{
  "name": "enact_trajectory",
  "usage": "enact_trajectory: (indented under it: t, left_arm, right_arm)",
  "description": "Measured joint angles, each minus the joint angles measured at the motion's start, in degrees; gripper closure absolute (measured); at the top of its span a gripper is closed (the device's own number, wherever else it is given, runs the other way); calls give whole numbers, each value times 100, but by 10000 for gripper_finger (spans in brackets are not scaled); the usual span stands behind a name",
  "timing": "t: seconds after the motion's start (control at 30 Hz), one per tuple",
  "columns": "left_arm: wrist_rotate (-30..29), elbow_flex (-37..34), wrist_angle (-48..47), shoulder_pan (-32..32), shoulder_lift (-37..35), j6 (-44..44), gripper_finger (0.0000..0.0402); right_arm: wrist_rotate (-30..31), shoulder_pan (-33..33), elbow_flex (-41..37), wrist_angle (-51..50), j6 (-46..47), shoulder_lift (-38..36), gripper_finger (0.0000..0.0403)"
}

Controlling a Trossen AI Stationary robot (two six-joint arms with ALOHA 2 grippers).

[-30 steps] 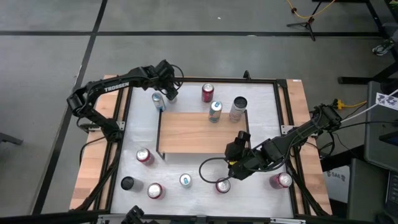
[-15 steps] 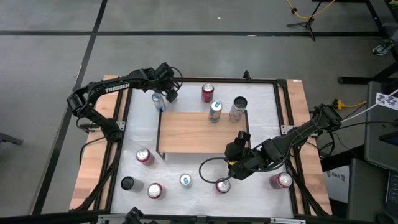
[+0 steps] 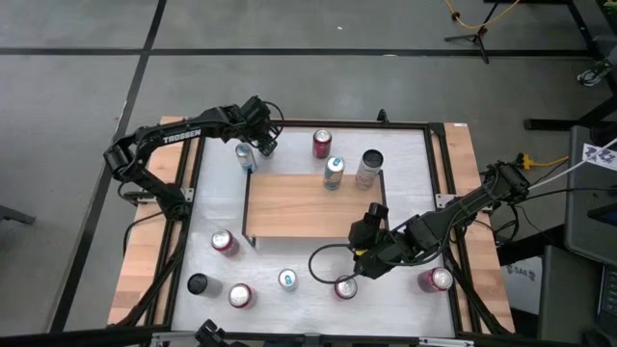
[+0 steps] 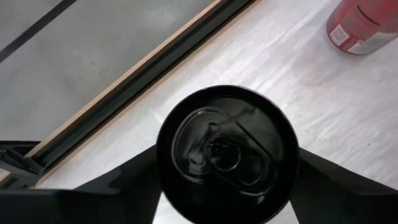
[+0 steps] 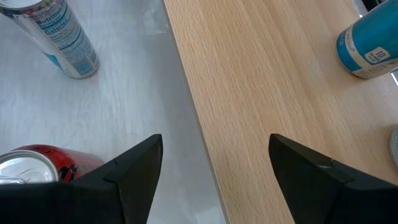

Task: Place canned beverage on shelf
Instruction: Put the top white-pink soda can on the shelf aligned with the other white-pink soda can

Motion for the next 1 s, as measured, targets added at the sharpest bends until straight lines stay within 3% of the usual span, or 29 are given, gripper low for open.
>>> enact_trajectory:
  t: [0.17, 0.47, 1.0]
  left_arm:
    - [8, -4, 30, 1, -33, 24, 173]
    - [43, 11, 34, -26, -475, 184, 175]
    - [34, 20, 37, -683, -2640, 134, 175]
  right_arm:
    - [0, 1, 0, 0, 0, 0, 118]
    - [0, -1, 0, 2, 0, 0, 118]
    - [0, -1, 0, 2, 0, 0, 118]
